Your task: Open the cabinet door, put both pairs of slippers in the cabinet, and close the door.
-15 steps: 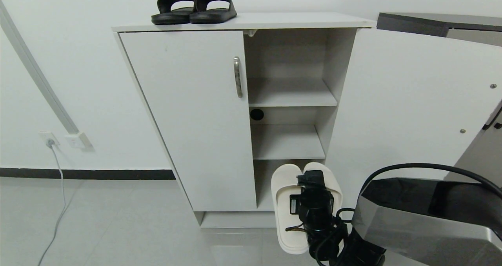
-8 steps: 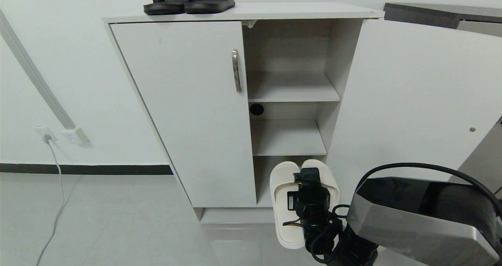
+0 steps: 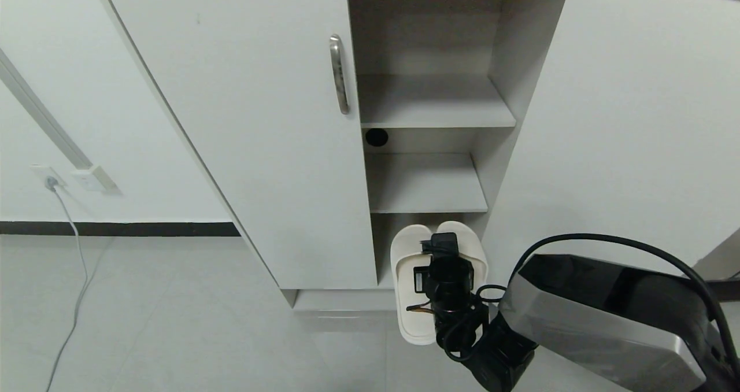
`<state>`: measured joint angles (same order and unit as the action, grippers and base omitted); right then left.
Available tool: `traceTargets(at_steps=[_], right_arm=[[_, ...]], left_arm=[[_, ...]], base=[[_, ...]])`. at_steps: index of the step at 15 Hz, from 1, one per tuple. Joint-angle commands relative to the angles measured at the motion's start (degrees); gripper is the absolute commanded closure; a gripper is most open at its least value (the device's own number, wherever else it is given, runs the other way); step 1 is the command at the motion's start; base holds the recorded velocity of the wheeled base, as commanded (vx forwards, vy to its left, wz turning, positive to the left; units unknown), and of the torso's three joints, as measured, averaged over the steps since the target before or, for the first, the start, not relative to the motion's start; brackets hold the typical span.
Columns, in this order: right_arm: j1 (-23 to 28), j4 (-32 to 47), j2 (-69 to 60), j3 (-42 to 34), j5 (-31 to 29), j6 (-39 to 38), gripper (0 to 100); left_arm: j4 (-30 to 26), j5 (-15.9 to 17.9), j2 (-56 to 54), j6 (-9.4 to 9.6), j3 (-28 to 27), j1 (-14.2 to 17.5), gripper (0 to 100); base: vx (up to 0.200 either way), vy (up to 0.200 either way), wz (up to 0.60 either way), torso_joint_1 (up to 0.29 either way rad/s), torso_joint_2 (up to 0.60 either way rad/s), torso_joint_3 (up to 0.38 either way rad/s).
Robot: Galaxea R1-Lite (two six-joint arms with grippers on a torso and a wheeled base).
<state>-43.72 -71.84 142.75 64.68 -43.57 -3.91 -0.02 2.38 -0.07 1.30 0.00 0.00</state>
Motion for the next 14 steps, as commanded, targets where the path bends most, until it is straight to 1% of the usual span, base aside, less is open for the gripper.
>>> traceTargets(at_steps=[1,3,5,8,10,11,14], right_arm=[[0.12,-0.41,0.69,0.88,-0.02,-0.04,100],[0.12,-3.66,0.77,0.97,-0.11,0.66,100],[1.00,-9.11,0.77,0.97,0.24,4.44,100],[1.09,-14.21,0.51,0.88,1.38,8.31,100],[1.18,-15.26,0.51,0.88,1.56,9.19,100],[1.09,-16.84,0.42,0.71,3.05,10.68,100],[1.18,-16.84,0.33,0.80,3.05,11.03,100]], left_arm=[[0.02,0.00,0.07,-0.07,0.00,0.00,100],[0.02,0.00,0.07,-0.07,0.00,0.00,100],[0.02,0.00,0.07,-0.07,0.00,0.00,100],[0.02,0.00,0.07,-0.16,0.00,0.00,100],[0.02,0.00,0.07,-0.16,0.00,0.00,100],[0.02,0.00,0.07,-0.16,0.00,0.00,100],[0.02,0.00,0.07,-0.16,0.00,0.00,100]], base=[[0.000,0.000,0.00,0.002,0.01,-0.188],[0.000,0.000,0.00,0.005,0.00,-0.141],[0.000,0.000,0.00,0.000,0.00,0.000],[0.000,0.000,0.00,0.000,0.00,0.000],[0.000,0.000,0.00,0.000,0.00,0.000],[0.000,0.000,0.00,0.000,0.00,0.000],[0.000,0.000,0.00,0.000,0.00,0.000]])
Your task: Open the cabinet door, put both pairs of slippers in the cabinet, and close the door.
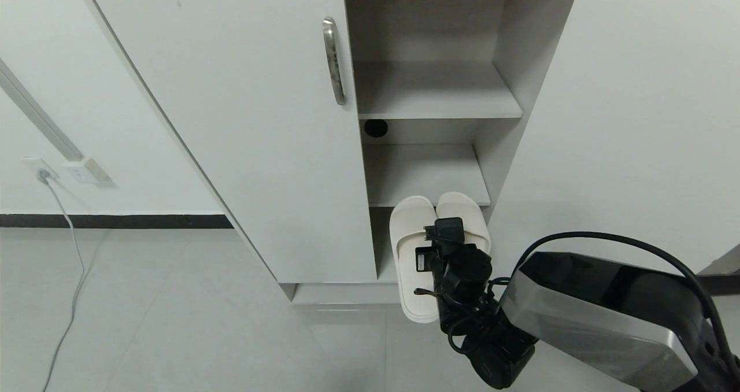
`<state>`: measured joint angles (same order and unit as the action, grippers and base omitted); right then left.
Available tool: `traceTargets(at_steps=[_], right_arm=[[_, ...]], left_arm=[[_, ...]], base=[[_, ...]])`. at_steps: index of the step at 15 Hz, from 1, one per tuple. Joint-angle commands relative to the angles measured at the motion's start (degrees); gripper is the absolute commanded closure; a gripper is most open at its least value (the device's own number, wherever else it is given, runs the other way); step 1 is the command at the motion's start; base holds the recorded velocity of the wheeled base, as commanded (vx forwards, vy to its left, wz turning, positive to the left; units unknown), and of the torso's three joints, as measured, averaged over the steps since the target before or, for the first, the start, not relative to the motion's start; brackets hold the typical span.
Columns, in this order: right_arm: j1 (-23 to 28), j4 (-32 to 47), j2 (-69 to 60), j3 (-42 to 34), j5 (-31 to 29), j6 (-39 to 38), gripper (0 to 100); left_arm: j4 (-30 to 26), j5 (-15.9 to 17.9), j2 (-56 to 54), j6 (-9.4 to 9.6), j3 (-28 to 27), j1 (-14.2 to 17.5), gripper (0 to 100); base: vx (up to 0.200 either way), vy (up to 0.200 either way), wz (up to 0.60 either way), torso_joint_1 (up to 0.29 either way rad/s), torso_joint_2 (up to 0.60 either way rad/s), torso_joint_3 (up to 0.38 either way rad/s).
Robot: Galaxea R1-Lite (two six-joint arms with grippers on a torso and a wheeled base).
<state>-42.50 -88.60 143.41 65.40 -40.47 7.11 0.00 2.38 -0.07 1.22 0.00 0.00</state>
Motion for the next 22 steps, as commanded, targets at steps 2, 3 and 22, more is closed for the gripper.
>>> traceTargets(at_steps=[2,3,22], right_arm=[[-0.04,0.01,-0.32,-0.10,-0.04,0.10,100],[-0.04,0.01,-0.32,-0.10,-0.04,0.10,100],[1.45,6.86,-1.29,3.06,0.04,-0.25,100]], left_arm=[[0.00,0.00,0.07,-0.08,0.00,0.00,100],[0.00,0.00,0.07,-0.08,0.00,0.00,100],[0.00,-0.09,0.07,-0.16,0.00,0.00,100]], base=[[0.000,0.000,0.00,0.000,0.00,0.000],[0.000,0.000,0.00,0.000,0.00,0.000],[0.126,0.000,0.00,0.002,0.00,0.001]])
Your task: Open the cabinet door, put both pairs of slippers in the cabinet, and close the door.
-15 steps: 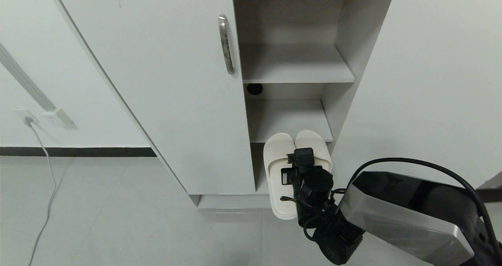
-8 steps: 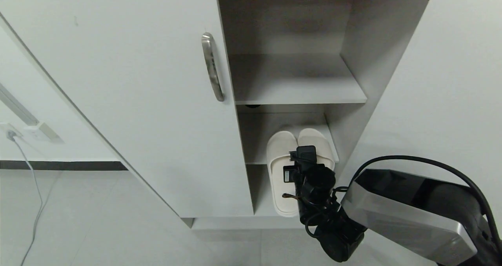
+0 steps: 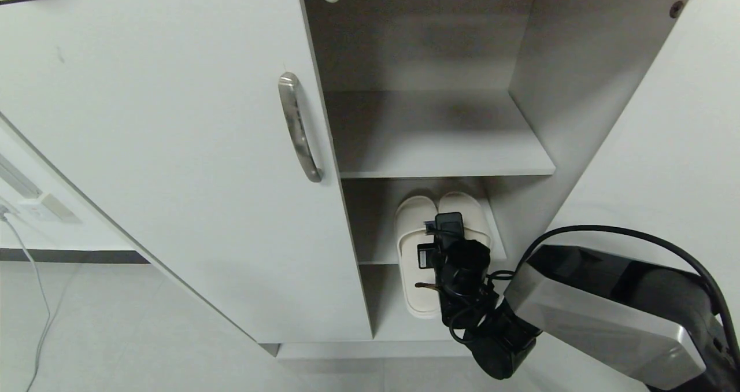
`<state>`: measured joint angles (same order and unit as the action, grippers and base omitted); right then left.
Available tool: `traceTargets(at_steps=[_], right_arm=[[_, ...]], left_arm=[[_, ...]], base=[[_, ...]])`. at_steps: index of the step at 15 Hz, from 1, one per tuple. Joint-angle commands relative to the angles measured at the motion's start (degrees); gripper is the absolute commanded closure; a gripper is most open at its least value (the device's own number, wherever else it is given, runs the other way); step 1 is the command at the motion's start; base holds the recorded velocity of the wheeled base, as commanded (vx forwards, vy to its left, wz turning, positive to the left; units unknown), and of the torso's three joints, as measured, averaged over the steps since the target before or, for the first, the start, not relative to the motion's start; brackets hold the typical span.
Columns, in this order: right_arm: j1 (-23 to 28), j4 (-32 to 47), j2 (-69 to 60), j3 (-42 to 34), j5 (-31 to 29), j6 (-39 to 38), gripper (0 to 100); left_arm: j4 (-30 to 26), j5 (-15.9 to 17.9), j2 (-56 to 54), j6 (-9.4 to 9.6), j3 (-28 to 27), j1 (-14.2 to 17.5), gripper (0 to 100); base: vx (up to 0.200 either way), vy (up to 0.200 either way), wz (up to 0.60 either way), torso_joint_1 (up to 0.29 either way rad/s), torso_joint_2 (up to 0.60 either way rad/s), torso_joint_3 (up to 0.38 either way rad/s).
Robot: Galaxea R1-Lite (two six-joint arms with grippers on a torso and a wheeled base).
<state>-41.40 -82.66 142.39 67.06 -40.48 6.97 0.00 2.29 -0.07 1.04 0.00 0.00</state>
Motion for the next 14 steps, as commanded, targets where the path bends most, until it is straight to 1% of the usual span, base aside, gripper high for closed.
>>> traceTargets(at_steps=[1,2,3,4,6,12,14], right_arm=[[0.88,3.04,-0.27,2.81,0.32,-0.21,100],[0.88,3.04,-0.27,2.81,0.32,-0.21,100],[2.20,11.03,-0.18,8.35,1.55,-2.14,100],[2.46,13.85,-0.18,10.37,2.52,-3.63,100],[3.25,18.24,-0.09,13.62,4.54,-4.07,100],[3.78,24.83,4.22,26.54,4.54,-4.16,100],[4.05,26.33,4.48,28.21,4.54,-4.16,100]], left_arm=[[0.00,-0.01,0.07,0.02,0.00,0.00,100],[0.00,-0.01,0.07,0.02,0.00,0.00,100],[0.00,0.08,0.07,0.11,0.00,0.00,100],[0.00,0.08,0.07,0.28,0.00,0.00,100],[0.00,0.08,0.07,0.37,0.00,0.09,100],[0.00,-0.01,0.07,0.37,0.00,0.00,100],[0.00,-0.01,0.07,0.37,0.00,0.00,100]], base=[[0.000,0.000,0.00,0.000,0.00,0.000],[0.000,0.000,0.00,0.000,0.00,0.000],[0.000,0.000,0.00,0.000,0.00,0.000],[0.000,0.000,0.00,0.000,0.00,0.000],[0.000,0.000,0.00,0.000,0.00,0.000],[0.000,0.000,0.00,0.000,0.00,0.000],[0.000,0.000,0.00,0.000,0.00,0.000]])
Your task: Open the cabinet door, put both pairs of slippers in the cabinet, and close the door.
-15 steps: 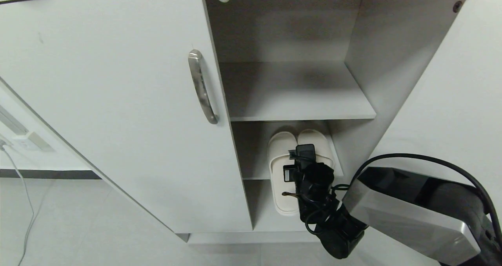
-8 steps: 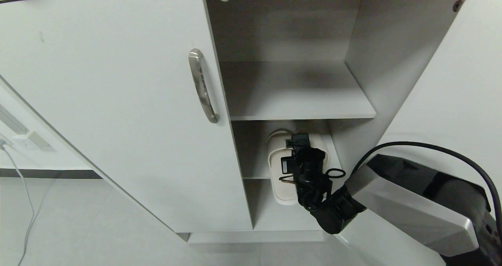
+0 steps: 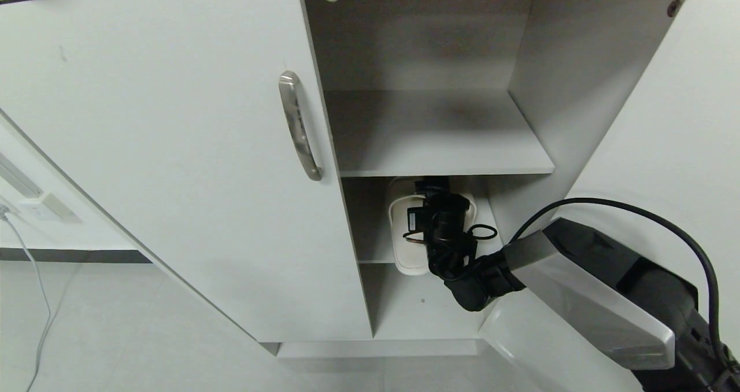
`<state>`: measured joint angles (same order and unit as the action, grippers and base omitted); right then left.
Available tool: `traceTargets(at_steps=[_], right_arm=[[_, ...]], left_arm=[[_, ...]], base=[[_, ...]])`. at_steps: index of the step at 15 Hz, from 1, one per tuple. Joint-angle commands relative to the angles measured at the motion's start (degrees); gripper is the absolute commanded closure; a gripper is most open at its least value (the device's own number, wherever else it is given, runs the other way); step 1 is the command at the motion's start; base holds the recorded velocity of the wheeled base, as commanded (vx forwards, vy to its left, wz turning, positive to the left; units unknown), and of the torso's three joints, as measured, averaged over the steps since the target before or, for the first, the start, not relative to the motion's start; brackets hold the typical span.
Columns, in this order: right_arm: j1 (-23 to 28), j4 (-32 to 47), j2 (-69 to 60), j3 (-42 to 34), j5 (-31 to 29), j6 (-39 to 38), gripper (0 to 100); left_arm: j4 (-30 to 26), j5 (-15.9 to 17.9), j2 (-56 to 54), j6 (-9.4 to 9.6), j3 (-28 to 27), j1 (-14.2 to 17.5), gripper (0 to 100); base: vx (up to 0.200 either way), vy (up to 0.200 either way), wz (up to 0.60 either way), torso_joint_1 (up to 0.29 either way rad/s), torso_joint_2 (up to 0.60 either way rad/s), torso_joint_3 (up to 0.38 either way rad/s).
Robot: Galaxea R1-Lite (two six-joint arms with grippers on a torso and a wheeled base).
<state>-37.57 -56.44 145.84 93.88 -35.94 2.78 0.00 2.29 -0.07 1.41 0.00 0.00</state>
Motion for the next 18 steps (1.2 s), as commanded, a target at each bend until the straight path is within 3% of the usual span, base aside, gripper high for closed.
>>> traceTargets(at_steps=[1,4,5,12,18], right_arm=[[0.31,0.37,1.03,1.57,-0.01,0.03,100],[0.39,0.63,1.12,1.57,-0.01,0.03,100],[0.39,0.63,1.12,1.57,-0.01,0.03,0],[-0.84,-2.44,-4.95,-9.07,-0.45,0.30,0],[-3.65,-12.90,-13.38,-29.28,-3.44,-0.05,0]], left_arm=[[0.00,-0.01,0.07,-0.01,0.00,0.00,100],[0.00,-0.71,0.07,-0.01,0.00,0.00,100],[0.00,-0.71,0.07,-0.01,0.00,0.00,100],[0.00,-0.71,0.07,-0.18,0.00,0.00,100],[0.00,-0.71,0.07,-0.36,0.00,0.00,100]], base=[[0.000,0.000,0.00,0.000,0.00,0.000],[0.000,0.000,0.00,0.000,0.00,0.000],[0.000,0.000,0.00,0.000,0.00,0.000],[0.000,0.000,0.00,0.000,0.00,0.000],[0.000,0.000,0.00,0.000,0.00,0.000]])
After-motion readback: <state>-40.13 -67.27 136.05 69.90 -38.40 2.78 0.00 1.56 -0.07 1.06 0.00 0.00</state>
